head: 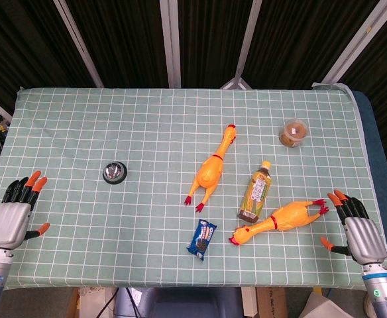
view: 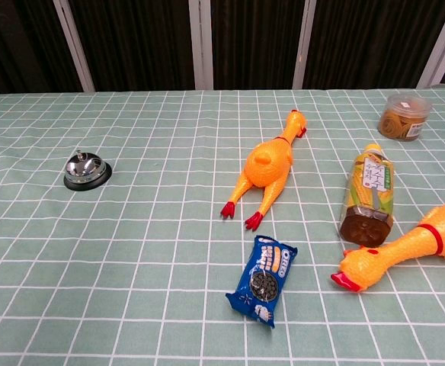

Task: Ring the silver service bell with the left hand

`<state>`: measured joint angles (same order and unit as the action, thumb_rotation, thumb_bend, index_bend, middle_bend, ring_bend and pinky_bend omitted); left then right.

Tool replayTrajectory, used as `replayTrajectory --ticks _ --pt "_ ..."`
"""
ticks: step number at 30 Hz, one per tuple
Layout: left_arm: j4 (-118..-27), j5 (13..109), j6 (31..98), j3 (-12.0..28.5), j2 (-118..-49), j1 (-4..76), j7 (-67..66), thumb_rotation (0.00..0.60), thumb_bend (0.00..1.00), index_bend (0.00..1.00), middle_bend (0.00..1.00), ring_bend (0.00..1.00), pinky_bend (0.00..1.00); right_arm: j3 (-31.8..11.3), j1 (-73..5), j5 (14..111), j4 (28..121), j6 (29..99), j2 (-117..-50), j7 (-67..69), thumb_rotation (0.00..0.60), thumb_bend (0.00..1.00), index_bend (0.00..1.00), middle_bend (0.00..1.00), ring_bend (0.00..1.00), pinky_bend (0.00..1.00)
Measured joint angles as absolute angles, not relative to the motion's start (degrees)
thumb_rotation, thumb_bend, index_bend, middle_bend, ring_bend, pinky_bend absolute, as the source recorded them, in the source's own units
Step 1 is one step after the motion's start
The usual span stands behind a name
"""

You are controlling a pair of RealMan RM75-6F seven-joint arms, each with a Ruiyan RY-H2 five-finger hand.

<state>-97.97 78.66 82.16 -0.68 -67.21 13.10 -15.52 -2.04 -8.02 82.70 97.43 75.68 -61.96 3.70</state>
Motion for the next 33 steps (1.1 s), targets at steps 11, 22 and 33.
replayTrajectory --ticks 11,22,33 --pt "-98.77 78.31 79.28 0.13 -66.74 13.99 -18.3 0.6 0.15 0.0 0.0 0.0 0.0 -1.73 -7.78 82.98 97.57 75.85 -61.72 3.23 0.6 0.25 0.0 0.0 0.0 0.0" --pt "-101.54 73.58 70.08 3.61 -67.07 20.57 -25.49 0.6 0.67 0.0 0.0 0.0 0.0 -1.75 -8.01 83.07 97.55 75.54 -61.84 3.01 0.6 0.25 0.0 0.0 0.0 0.0" --pt "-97.78 59.25 61.0 8.49 -76.12 31.44 -39.29 0.6 0.71 0.0 0.0 0.0 0.0 -1.8 -8.27 82.91 97.66 75.03 -61.81 3.54 0.6 0.25 0.0 0.0 0.0 0.0"
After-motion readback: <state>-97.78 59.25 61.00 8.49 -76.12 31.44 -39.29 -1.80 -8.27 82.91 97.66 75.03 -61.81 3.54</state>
